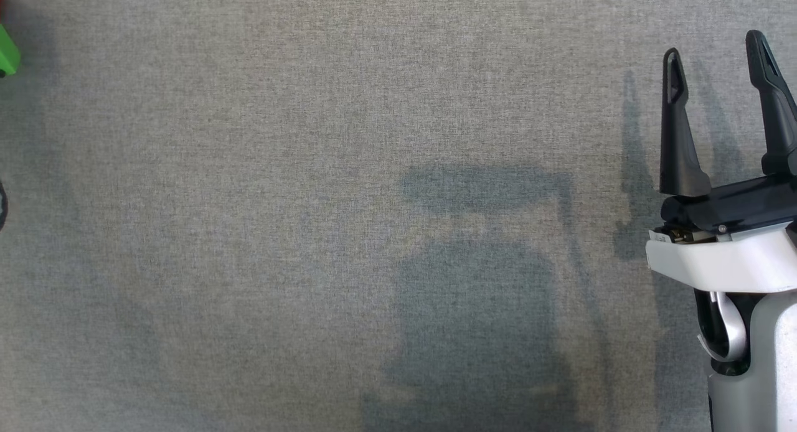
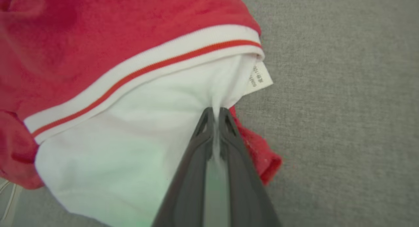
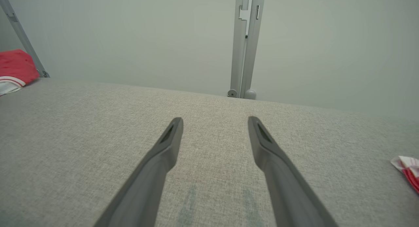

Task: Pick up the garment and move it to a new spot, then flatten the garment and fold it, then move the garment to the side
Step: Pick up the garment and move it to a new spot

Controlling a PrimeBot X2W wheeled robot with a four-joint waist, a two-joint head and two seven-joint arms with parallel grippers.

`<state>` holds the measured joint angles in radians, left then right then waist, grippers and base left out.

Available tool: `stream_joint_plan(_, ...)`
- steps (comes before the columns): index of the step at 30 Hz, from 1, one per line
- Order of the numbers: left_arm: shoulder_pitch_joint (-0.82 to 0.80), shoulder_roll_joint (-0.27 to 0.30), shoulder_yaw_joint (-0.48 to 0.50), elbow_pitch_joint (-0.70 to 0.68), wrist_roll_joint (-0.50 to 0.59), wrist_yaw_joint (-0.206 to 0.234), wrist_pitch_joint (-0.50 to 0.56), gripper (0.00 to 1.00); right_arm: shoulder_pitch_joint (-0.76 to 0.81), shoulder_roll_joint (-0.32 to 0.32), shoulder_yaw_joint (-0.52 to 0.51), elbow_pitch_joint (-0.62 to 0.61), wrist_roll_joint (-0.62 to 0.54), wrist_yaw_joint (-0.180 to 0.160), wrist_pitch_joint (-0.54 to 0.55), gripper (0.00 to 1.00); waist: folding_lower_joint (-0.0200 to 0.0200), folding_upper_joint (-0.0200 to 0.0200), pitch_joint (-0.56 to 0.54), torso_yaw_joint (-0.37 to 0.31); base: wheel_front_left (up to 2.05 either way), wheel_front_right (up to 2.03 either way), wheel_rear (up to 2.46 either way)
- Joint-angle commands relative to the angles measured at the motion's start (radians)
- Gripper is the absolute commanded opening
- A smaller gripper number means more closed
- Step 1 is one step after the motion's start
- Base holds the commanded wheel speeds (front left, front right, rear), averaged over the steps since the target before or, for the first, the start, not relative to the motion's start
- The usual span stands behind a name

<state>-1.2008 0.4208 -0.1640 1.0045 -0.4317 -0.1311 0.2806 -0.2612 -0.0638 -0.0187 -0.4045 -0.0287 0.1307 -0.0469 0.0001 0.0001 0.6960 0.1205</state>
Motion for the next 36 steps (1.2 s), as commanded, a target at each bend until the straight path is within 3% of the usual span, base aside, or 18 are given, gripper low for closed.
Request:
stream_joint_plan(1, -0.003, 0.018, -0.004, 0.015, 0.003, 0.003, 0.007, 0.00, -0.009, 0.002, -0.002, 0.006, 0.005, 0.000, -0.010, 1.00, -0.0001, -0.0001, -0.010, -0.002, 0.00, 0.00, 0.00)
stream_joint_plan(10, -0.026, 0.059, -0.032, 0.010, 0.017, 0.003, -0.027, 0.00, -0.013, 0.009, 0.004, 0.073, 0.029, 0.000, -0.054, 1.00, -0.0001, -0.0001, -0.105, -0.018, 0.00, 0.00, 0.00)
stream_joint_plan(22, -0.029, 0.068, -0.141, -0.108, 0.034, 0.002, -0.038, 0.00, 0.043, 0.013, -0.015, 0.238, 0.109, 0.000, -0.134, 1.00, -0.0001, -0.0001, -0.391, -0.079, 0.00, 0.00, 0.00)
stream_joint_plan(28, -0.018, 0.030, -0.212, -0.219, 0.012, 0.002, -0.001, 0.00, 0.087, 0.013, -0.039, 0.305, 0.147, 0.000, -0.163, 1.00, -0.0001, -0.0001, -0.527, -0.117, 0.00, 0.00, 0.00)
stream_joint_plan(36, 0.058, -0.087, -0.286, -0.410, -0.062, 0.002, 0.061, 0.00, 0.135, 0.013, -0.035, 0.365, 0.196, 0.000, -0.188, 1.00, -0.0001, -0.0001, -0.620, -0.179, 0.00, 0.00, 0.00)
